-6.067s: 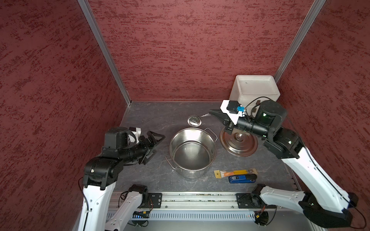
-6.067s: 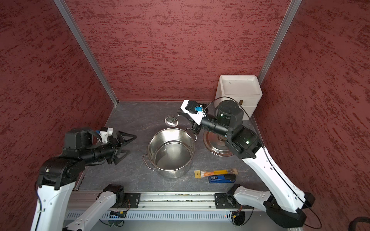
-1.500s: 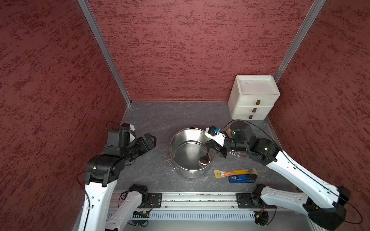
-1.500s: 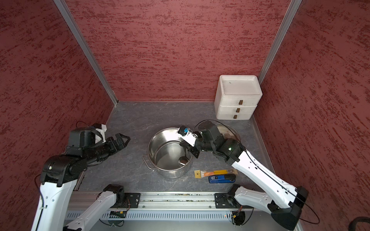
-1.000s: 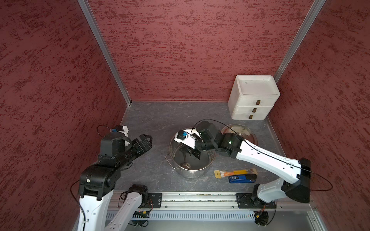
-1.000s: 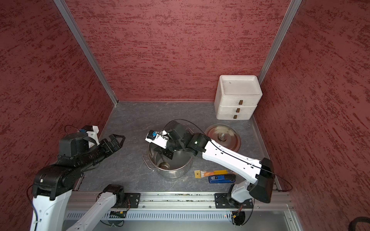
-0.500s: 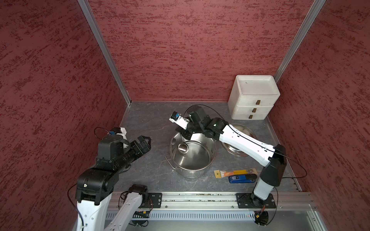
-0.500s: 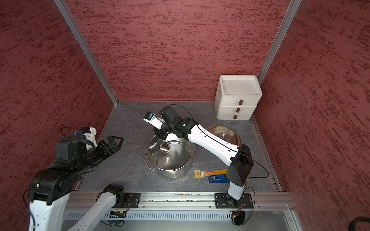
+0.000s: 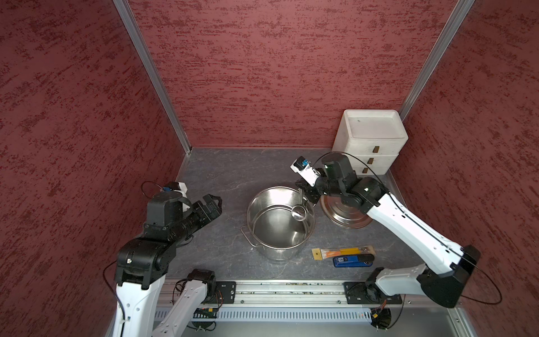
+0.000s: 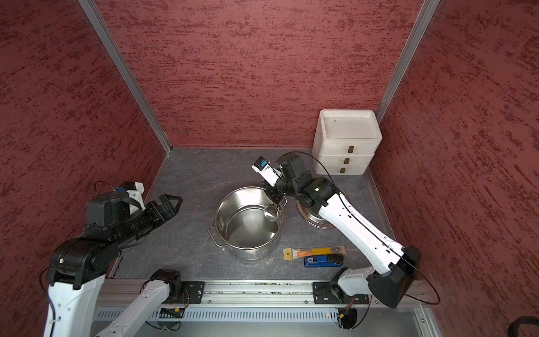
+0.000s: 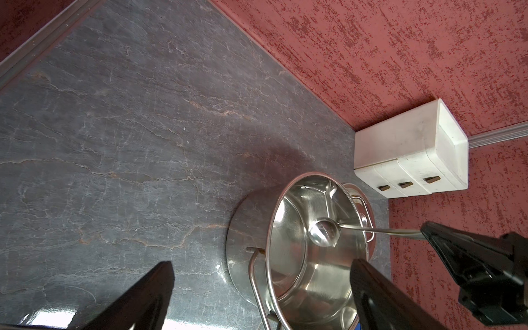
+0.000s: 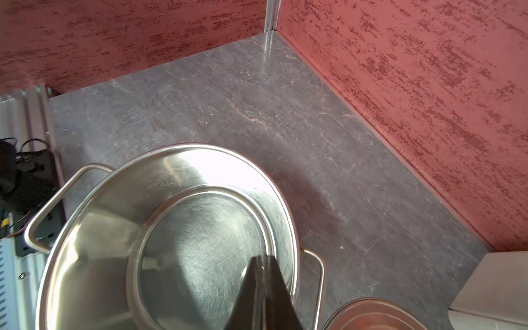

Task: Stir the soup with a spoon
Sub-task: Stir the soup in the pan with a stick.

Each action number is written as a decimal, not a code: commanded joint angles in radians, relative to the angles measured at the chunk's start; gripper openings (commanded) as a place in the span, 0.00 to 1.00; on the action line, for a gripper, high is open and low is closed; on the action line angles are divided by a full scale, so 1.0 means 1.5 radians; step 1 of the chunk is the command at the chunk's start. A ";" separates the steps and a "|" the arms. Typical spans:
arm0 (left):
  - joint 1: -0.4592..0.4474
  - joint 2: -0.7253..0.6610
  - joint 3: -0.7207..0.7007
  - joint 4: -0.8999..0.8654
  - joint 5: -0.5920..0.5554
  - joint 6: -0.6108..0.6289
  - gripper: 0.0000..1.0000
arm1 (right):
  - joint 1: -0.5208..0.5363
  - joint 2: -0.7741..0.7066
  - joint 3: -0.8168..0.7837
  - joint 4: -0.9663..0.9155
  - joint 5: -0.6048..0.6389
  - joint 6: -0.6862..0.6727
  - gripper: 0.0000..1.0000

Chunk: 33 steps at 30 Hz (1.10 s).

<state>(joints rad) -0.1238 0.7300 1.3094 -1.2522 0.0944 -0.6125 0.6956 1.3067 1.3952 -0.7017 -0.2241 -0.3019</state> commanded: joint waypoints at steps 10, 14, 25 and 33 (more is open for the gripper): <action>0.001 0.024 -0.005 0.050 0.008 0.022 1.00 | 0.070 -0.077 -0.074 0.033 -0.206 0.086 0.00; 0.000 0.021 -0.008 0.048 0.003 0.024 1.00 | 0.111 -0.036 -0.049 0.056 -0.220 0.100 0.00; 0.000 -0.012 -0.014 0.027 -0.026 0.022 1.00 | 0.181 0.194 0.147 0.078 -0.136 0.050 0.00; 0.001 -0.017 0.004 0.003 -0.041 0.028 1.00 | 0.154 0.307 0.263 0.044 -0.083 0.006 0.00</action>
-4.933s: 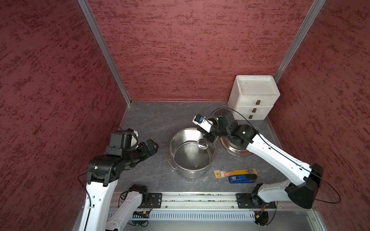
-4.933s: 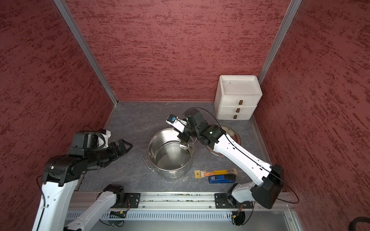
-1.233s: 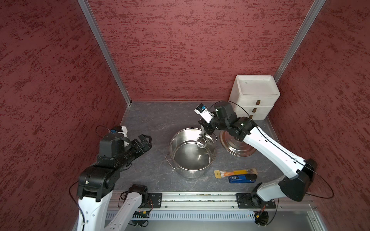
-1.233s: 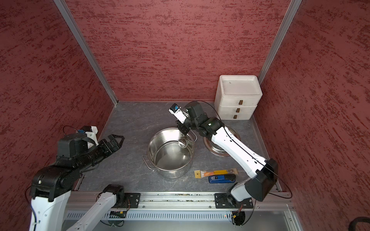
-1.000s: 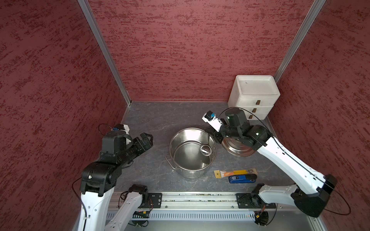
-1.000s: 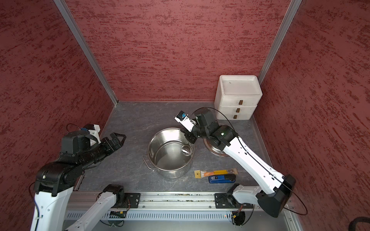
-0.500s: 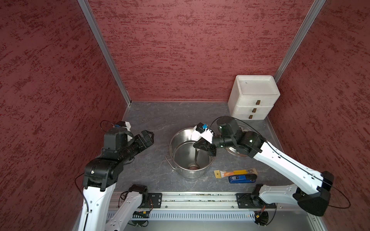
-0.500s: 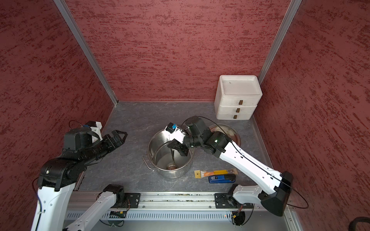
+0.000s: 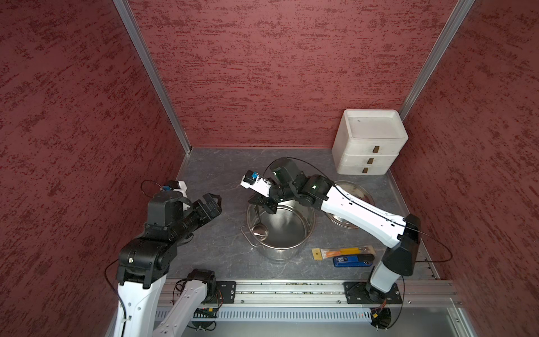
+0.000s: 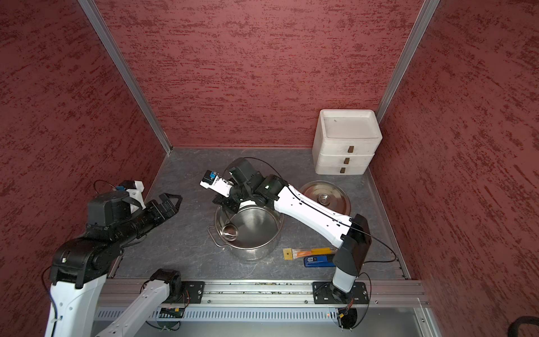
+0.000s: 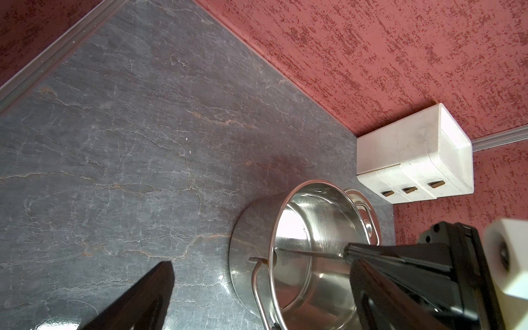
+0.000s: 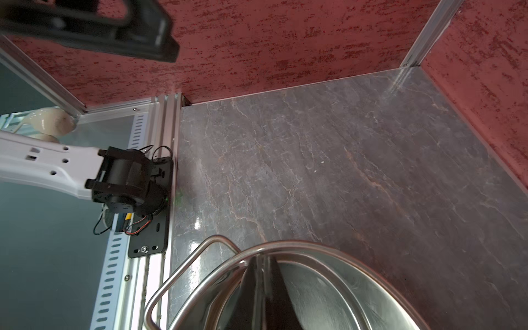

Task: Stir the soup with a spoon
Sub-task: Stir the soup in the pan with a stick.

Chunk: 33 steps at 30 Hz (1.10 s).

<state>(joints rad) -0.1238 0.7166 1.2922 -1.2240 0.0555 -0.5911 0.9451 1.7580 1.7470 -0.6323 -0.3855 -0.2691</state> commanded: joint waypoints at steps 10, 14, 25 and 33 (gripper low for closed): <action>0.000 0.002 0.025 -0.013 -0.019 0.021 1.00 | -0.114 -0.073 -0.057 0.027 0.088 -0.012 0.00; 0.001 0.011 0.021 -0.002 -0.010 0.020 1.00 | -0.150 -0.140 -0.124 0.012 0.095 -0.018 0.00; 0.000 0.019 -0.007 0.036 0.012 0.010 1.00 | -0.153 -0.353 -0.285 -0.046 -0.076 -0.063 0.00; 0.001 0.029 -0.007 0.049 0.017 0.014 1.00 | -0.072 -0.391 -0.327 0.000 -0.101 -0.036 0.00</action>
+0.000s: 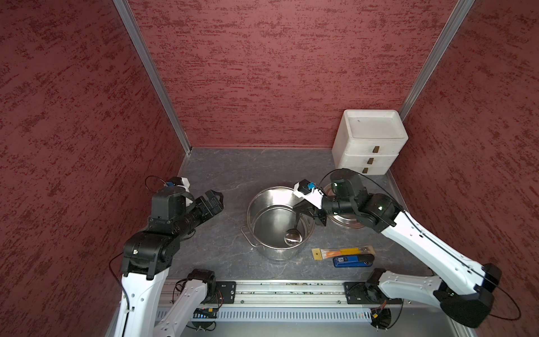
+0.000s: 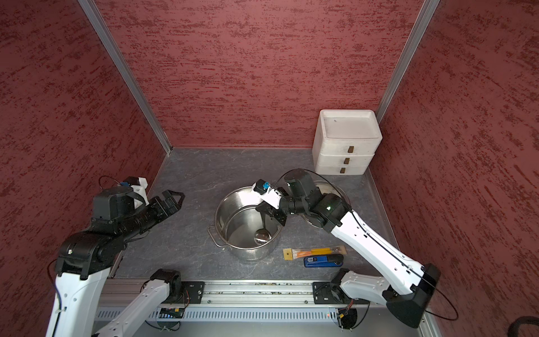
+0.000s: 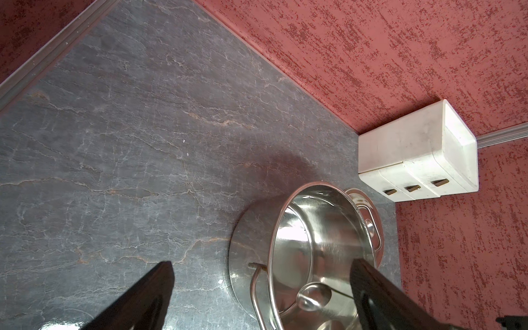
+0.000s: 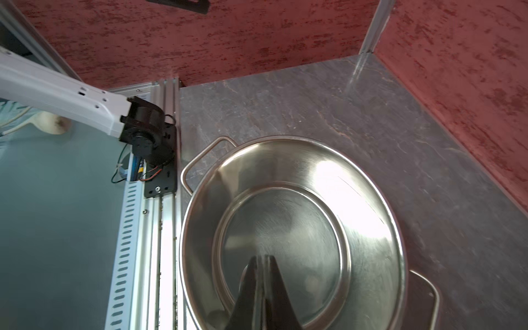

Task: Stir the soup with a spoon
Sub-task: Stir the soup in the pan with a stick.

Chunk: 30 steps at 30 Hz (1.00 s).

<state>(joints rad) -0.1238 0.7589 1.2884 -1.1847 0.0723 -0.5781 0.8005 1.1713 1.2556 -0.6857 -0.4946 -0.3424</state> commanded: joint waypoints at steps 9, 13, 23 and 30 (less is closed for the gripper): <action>0.000 -0.005 -0.009 0.018 -0.001 0.005 1.00 | 0.116 0.154 0.103 0.098 -0.023 -0.012 0.00; 0.002 -0.011 -0.006 0.009 -0.006 0.005 1.00 | 0.122 0.255 0.194 0.093 -0.030 -0.022 0.00; 0.002 -0.025 0.009 -0.018 -0.022 0.008 1.00 | 0.058 0.398 0.334 0.077 0.025 -0.079 0.00; 0.002 -0.030 0.016 -0.031 -0.034 0.011 1.00 | -0.020 0.366 0.309 0.077 0.071 -0.069 0.00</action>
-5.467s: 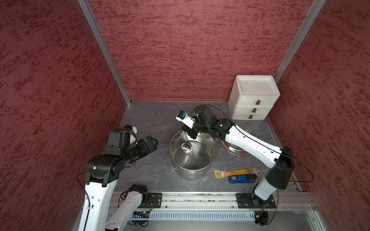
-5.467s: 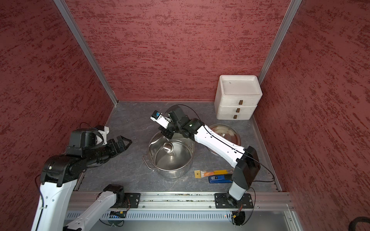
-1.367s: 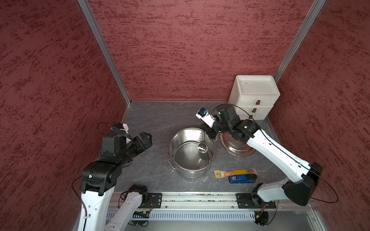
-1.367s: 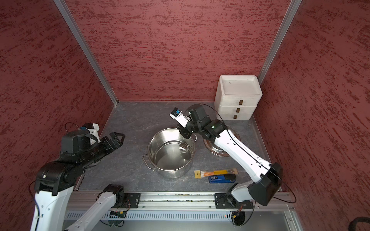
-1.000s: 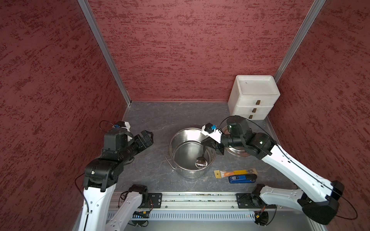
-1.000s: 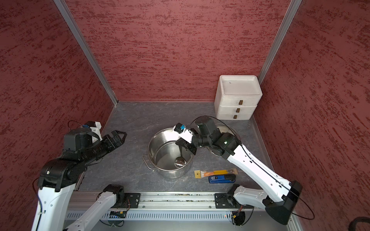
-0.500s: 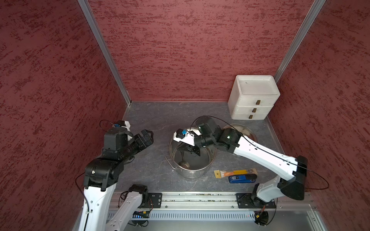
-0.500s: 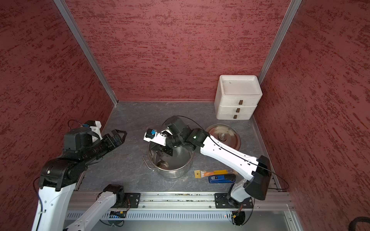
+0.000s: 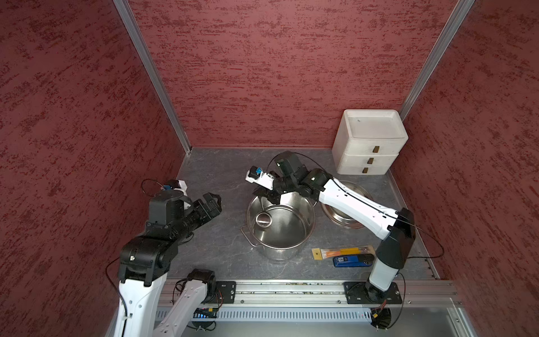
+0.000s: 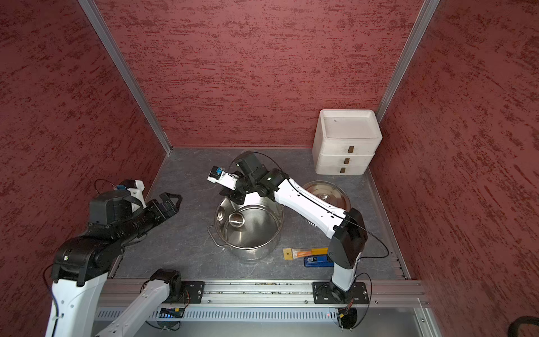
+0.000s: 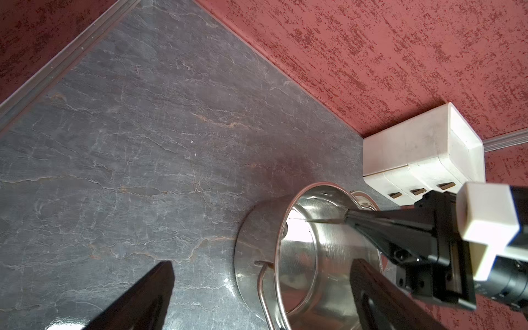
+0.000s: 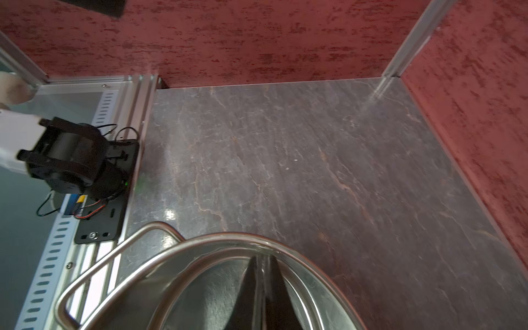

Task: Stir the soup with a spoon
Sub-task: Stir the soup in the pan with a stick.

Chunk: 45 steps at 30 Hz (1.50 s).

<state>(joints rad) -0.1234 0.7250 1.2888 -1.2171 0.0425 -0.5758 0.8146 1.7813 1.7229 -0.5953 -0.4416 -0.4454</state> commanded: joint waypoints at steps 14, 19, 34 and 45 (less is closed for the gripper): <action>0.002 0.016 0.012 0.020 -0.009 0.025 1.00 | -0.095 -0.318 -0.251 -0.028 0.016 0.029 0.00; 0.002 0.030 0.016 0.033 -0.005 0.033 1.00 | -0.074 -0.394 -0.308 -0.023 -0.008 0.082 0.00; 0.003 0.017 0.010 0.028 -0.007 0.032 1.00 | 0.098 -0.277 -0.263 0.091 0.003 0.155 0.00; 0.003 -0.010 0.013 0.001 -0.019 0.027 1.00 | 0.082 -0.071 -0.088 0.123 0.048 0.108 0.00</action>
<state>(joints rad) -0.1234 0.7250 1.2907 -1.1999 0.0338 -0.5434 0.9546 1.6569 1.5375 -0.4702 -0.3985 -0.2573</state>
